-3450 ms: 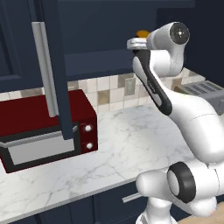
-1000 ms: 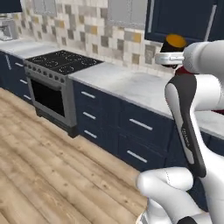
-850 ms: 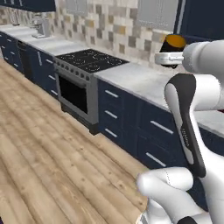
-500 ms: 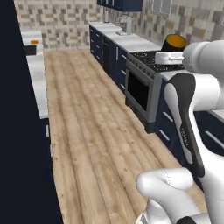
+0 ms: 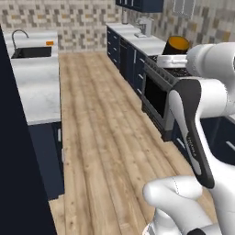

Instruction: Open the cabinet directly in front. Then move the beer and the mug to the dining counter with the jar on it.

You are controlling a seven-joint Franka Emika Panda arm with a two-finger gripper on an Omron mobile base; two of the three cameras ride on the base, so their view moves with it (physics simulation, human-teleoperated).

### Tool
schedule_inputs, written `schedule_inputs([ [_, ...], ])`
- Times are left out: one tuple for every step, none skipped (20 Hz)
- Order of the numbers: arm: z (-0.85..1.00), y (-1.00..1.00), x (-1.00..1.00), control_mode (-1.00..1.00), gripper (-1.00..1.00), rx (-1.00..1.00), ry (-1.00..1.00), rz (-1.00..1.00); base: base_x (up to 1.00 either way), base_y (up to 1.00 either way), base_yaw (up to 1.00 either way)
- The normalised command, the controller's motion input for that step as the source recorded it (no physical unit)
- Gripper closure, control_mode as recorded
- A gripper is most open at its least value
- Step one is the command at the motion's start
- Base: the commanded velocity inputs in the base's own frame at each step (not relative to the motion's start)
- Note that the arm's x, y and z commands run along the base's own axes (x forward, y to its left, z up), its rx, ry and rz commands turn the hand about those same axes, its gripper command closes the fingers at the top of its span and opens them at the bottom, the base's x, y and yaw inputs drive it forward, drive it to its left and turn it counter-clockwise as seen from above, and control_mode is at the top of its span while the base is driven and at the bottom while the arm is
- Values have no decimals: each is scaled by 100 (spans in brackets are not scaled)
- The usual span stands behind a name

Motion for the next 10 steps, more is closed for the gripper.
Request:
schedule_inputs([
  [0,0,0,100,100,0,0,0,100,22,0],
  [0,0,0,100,100,0,0,0,100,26,-2],
  [0,0,0,100,100,0,0,0,100,24,-2],
  [0,0,0,100,100,0,0,0,31,30,-10],
  [0,0,0,100,100,0,0,0,0,3,0],
  [0,0,0,100,100,0,0,0,0,9,0],
  [0,0,0,100,100,0,0,0,25,56,-7],
  [0,0,0,100,100,0,0,0,22,66,-6],
  [0,0,0,100,100,0,0,0,0,92,-5],
  [0,0,0,100,100,0,0,0,0,100,0],
])
